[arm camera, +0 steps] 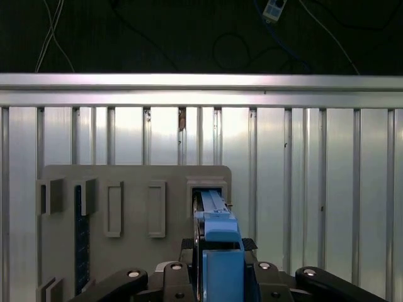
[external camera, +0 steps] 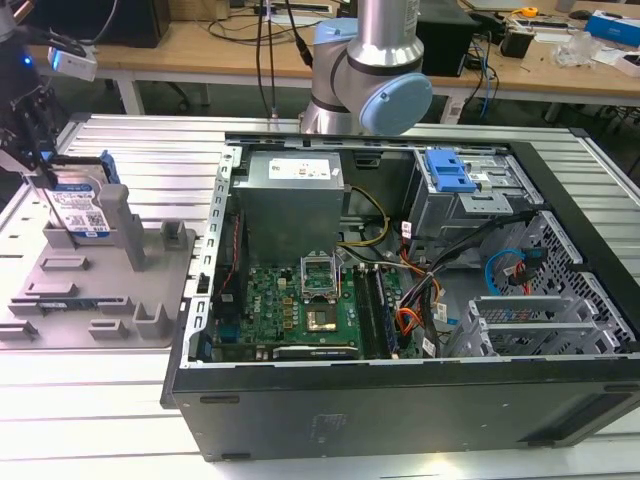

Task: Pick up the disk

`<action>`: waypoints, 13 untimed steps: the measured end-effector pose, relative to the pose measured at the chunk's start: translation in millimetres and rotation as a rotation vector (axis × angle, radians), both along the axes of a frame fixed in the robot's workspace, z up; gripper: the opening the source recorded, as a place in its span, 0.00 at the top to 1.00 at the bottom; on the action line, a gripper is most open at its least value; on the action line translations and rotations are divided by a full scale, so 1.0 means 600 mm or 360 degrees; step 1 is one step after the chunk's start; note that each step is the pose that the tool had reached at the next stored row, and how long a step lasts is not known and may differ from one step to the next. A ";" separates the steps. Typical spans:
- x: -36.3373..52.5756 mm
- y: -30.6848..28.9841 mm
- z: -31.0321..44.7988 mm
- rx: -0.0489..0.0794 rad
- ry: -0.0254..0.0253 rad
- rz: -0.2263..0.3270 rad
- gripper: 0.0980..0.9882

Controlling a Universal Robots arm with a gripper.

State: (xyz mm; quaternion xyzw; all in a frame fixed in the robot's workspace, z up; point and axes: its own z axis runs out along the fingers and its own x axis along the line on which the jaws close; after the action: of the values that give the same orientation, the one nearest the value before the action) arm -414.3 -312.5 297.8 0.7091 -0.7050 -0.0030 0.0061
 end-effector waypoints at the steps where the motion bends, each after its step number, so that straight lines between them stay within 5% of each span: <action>1: 0.000 -0.0008 0.000 0.0000 0.00001 0.0000 0.70; 8: 0.000 -0.0016 0.007 0.0000 0.00000 -0.0001 0.70; 13: 0.000 -0.0017 0.025 0.0000 0.00002 -0.0001 0.70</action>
State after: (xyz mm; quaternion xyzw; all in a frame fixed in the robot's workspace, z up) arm -414.3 -313.5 312.7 0.7090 -0.7052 -0.0030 0.0062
